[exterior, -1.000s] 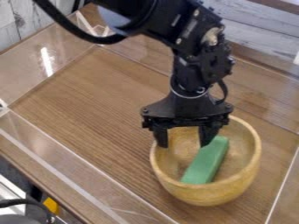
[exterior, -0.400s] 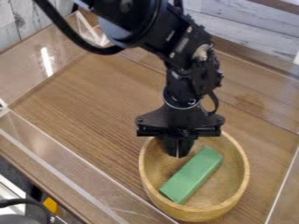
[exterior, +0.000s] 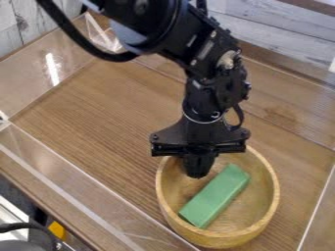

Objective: Put the green block in the brown bowl

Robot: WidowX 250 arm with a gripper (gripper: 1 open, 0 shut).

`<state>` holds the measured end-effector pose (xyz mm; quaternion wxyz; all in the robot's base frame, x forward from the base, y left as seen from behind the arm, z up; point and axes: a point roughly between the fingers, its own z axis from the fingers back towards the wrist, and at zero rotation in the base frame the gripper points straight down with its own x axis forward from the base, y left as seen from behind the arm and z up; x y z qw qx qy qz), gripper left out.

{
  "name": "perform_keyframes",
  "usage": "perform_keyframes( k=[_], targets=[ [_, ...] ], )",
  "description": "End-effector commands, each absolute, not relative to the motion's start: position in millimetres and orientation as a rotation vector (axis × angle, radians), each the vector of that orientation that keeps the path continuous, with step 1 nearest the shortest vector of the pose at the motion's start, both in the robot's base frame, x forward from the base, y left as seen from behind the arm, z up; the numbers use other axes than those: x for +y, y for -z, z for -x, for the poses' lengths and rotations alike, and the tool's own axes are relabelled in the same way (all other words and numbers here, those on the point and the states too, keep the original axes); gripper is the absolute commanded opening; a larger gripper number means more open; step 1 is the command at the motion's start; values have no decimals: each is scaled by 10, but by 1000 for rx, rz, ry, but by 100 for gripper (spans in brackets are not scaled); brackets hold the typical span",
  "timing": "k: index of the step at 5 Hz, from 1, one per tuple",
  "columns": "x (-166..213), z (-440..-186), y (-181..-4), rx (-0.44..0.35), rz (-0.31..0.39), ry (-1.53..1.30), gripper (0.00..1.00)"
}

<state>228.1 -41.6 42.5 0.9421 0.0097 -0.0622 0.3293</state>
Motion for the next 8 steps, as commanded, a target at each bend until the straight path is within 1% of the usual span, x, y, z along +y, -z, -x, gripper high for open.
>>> perform_keyframes(
  k=[1, 2, 4, 6, 8],
  targets=[
    [-414, -2333, -554, -169, -1, -685, 0],
    [-391, -2289, -536, -168, -13, -719, 100],
    [-353, -2204, -522, -168, -31, -790, 100],
    [-423, -2152, -345, -168, -32, -693, 100],
    [-544, -2103, -498, -165, -36, -614, 100]
  ],
)
